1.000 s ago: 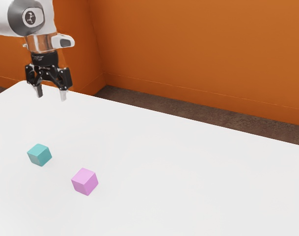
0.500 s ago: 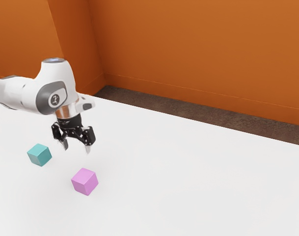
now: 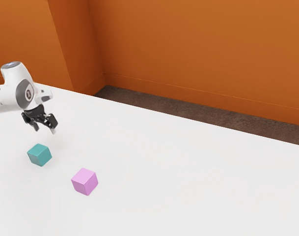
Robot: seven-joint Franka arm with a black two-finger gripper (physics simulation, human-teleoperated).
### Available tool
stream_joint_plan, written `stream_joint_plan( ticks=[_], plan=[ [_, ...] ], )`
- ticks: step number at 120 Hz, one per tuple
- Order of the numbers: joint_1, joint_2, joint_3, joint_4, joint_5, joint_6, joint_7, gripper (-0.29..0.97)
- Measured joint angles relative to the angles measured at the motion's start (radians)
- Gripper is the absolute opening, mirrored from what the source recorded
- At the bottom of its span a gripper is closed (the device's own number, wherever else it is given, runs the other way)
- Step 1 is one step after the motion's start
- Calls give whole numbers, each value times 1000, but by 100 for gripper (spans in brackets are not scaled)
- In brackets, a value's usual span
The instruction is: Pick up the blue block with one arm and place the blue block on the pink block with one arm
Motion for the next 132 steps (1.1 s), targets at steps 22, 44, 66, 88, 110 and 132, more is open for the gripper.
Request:
stream_joint_plan(
  ticks=[22, 44, 66, 88, 110, 132],
  plan=[
    [44, -41, -38, -55, 30, -34, 158, 65],
    [47, -77, -37, -118, 48, -50, 274, 65],
    [40, -92, -33, -139, 49, -56, 348, 65],
    [40, -117, -25, -173, 45, -60, 371, 65],
    [39, -165, -19, -209, 47, -64, 366, 65],
    [36, -169, -17, -219, 47, -82, 293, 66]
  ],
)
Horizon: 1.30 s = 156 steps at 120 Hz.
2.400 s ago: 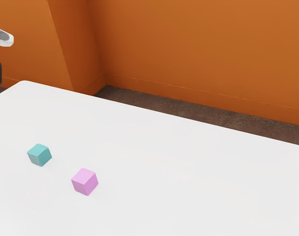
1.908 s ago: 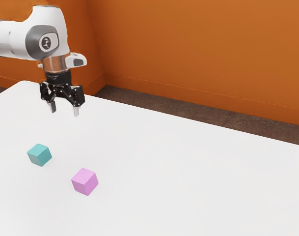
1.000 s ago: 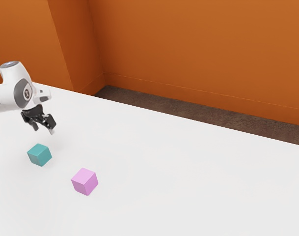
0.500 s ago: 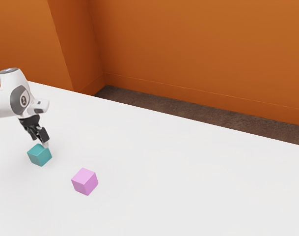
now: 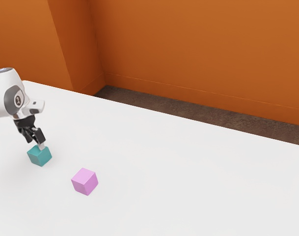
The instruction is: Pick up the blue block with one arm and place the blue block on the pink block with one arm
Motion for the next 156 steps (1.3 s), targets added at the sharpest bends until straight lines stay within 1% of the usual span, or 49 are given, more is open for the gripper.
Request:
stream_joint_plan(
  ticks=[23, 37, 69, 113, 156],
  plan=[
    [-12, -20, 3, -32, 5, -13, -65, 66],
    [-31, -9, 3, -31, 6, -15, -95, 66],
    [-20, 22, 6, 3, 12, -14, -135, 66],
    [-17, 49, 5, 7, 53, 5, -94, 66],
    [-9, 62, -2, 9, 48, 18, -42, 66]
  ],
)
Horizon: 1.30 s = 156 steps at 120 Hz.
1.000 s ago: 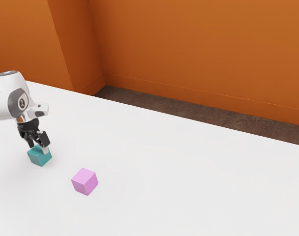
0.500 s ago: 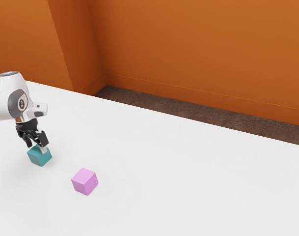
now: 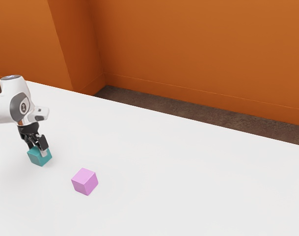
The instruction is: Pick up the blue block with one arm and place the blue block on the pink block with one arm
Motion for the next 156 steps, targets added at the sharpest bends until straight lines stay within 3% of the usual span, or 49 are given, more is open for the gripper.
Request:
stream_joint_plan(
  ticks=[138, 156],
  plan=[
    [-4, 34, -3, 35, -15, -77, 53, 66],
    [-5, 34, -3, 36, -18, -85, 55, 55]
  ],
)
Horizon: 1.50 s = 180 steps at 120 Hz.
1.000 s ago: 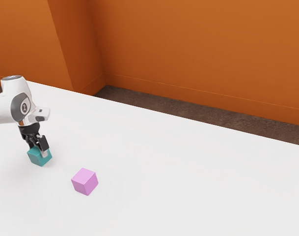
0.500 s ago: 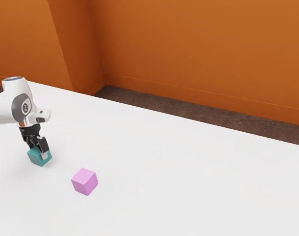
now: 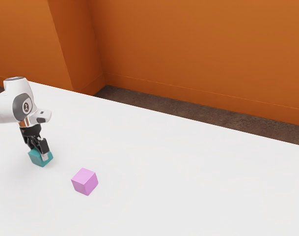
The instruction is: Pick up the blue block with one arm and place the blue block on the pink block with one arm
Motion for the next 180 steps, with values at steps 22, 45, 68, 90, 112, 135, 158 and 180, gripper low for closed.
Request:
stream_joint_plan(
  ticks=[22, 45, 68, 90, 112, 135, 158, 180],
  plan=[
    [-4, 0, 1, 0, 0, -4, 1, 44],
    [-2, -5, 2, 1, 3, -4, -1, 39],
    [-8, -50, 4, -3, -4, -4, -2, 37],
    [-73, -122, 6, -13, -28, -26, -7, 35],
    [-203, -218, 10, -69, -84, -79, -70, 35],
    [-330, -266, 14, -133, -81, -124, -254, 35],
    [-364, -377, 13, -256, 16, -147, -447, 36],
    [-386, -384, 19, -269, 42, -145, -583, 36]
  ],
)
